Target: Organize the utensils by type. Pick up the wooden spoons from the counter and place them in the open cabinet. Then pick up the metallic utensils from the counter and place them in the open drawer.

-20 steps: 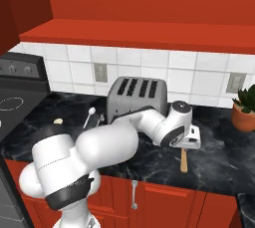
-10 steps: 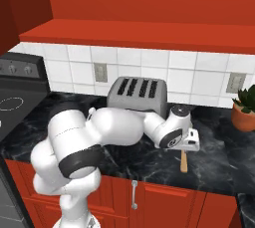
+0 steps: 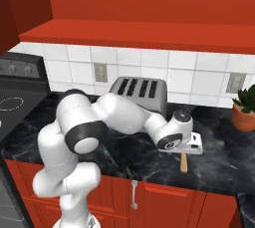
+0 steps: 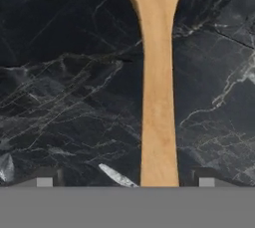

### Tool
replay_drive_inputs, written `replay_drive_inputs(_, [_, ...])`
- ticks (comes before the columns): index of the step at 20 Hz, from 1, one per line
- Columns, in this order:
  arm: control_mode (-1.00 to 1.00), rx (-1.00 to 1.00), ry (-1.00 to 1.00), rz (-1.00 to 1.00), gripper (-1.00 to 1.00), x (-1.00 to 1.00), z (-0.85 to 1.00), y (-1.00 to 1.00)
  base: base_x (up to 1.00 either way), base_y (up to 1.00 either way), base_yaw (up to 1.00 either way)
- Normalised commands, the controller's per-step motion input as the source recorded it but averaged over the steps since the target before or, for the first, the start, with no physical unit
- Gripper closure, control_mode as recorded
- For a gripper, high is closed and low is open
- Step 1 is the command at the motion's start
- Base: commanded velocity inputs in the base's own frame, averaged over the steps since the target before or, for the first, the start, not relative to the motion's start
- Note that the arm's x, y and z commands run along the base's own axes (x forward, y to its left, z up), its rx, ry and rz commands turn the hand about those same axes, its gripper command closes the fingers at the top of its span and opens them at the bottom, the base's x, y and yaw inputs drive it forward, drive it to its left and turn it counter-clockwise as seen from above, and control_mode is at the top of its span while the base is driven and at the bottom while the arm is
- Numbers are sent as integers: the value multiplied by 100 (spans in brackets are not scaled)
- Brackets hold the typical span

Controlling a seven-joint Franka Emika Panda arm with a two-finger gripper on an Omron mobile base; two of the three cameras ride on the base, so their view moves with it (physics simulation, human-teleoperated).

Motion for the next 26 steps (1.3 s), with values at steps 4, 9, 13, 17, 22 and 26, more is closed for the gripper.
replay_drive_inputs(4, [-100, 0, 0, 0, -100, 0, -25, -10, 0, 0, 0])
replay_drive_inputs(9, [-100, 0, 0, 0, -100, 2, -25, -2, 0, 0, 0])
replay_drive_inputs(13, [-100, 1, 0, 1, 100, 0, -13, 0, 0, 0, 0])
replay_drive_inputs(17, [-100, 3, -3, 9, 100, -18, 4, -10, 0, 0, 0])
replay_drive_inputs(22, [-100, 0, -2, 13, 100, -31, 31, -6, 0, 0, 0])
replay_drive_inputs(26, [-100, 0, -1, 8, 100, -32, 52, 0, 0, 0, 0])
